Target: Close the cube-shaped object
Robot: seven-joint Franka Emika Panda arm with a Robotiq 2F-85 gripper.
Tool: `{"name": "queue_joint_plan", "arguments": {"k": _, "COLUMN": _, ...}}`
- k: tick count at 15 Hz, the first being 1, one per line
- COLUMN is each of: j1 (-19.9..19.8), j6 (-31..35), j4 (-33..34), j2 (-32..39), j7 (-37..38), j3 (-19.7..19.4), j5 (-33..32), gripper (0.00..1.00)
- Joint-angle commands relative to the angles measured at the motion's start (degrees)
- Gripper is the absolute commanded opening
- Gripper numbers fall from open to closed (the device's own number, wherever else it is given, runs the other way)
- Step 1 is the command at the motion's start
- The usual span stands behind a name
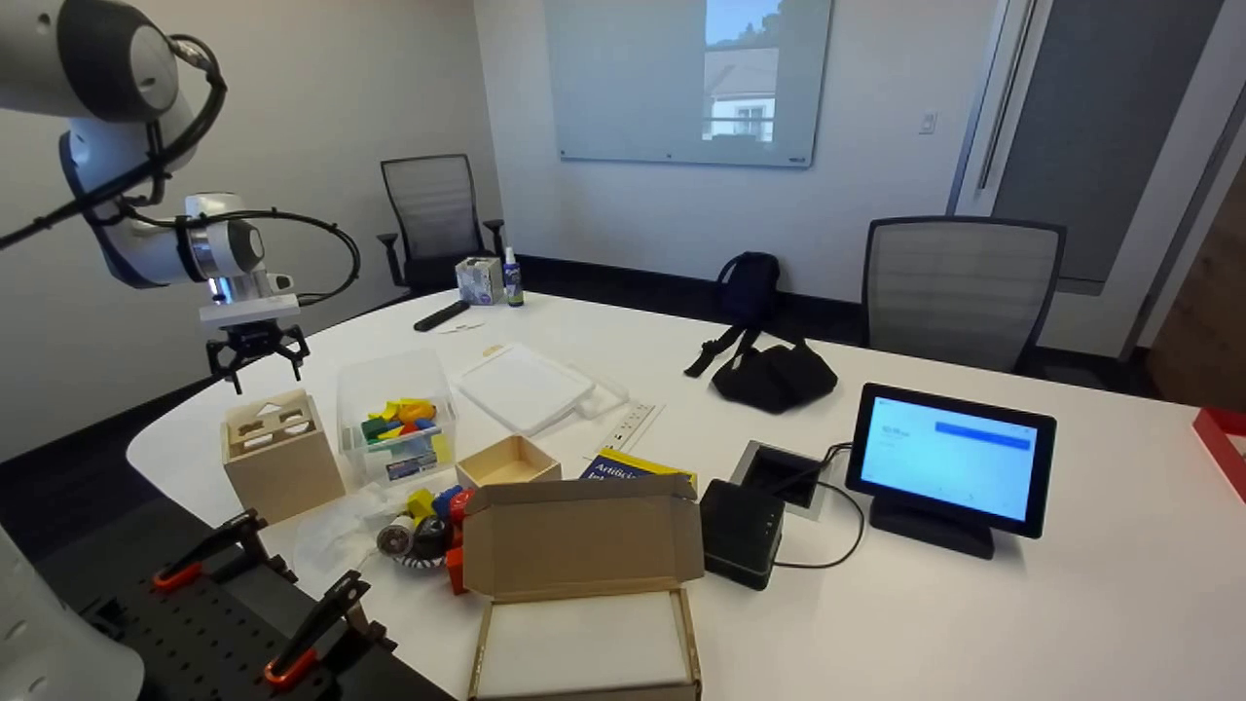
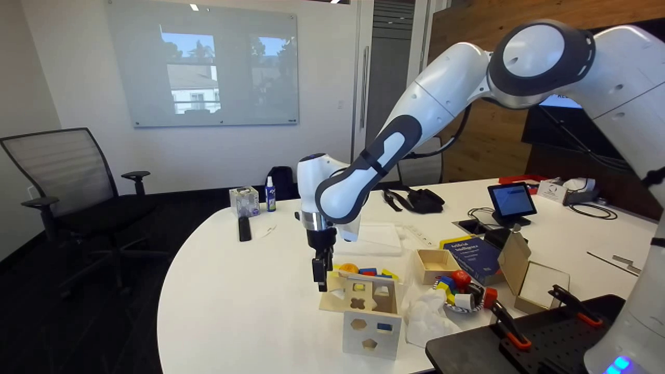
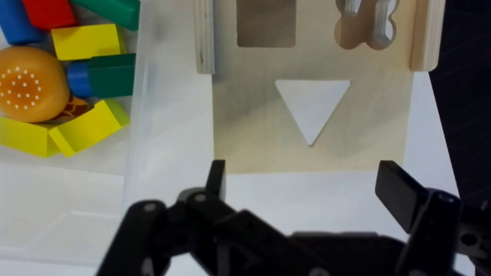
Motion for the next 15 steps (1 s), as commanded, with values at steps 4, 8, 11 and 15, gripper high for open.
{"name": "queue_joint_plan", "arguments": {"k": 4, "j1": -0.5, "j6": -0.7, "j4": 6.9, "j2": 5.2, "j7": -6.5, "j3": 1.0, "j5": 0.7, "gripper": 1.0}}
{"name": "queue_joint_plan", "arguments": {"k": 8, "j1": -1.1, "j6": -3.1, "j4": 10.4, "j2": 7.9, "j7": -10.8, "j3": 2.3, "j5": 1.8, "gripper": 1.0}}
{"name": "queue_joint_plan", "arguments": {"k": 11, "j1": -1.2, "j6": -6.5, "j4": 11.8, "j2": 8.9, "j7": -12.5, "j3": 3.2, "j5": 3.1, "gripper": 1.0}}
{"name": "queue_joint_plan", "arguments": {"k": 15, "j1": 0.0, "j6": -12.6, "j4": 12.4, "j2": 8.3, "j7": -9.6, "j3": 2.2, "j5": 3.8, "gripper": 1.0}}
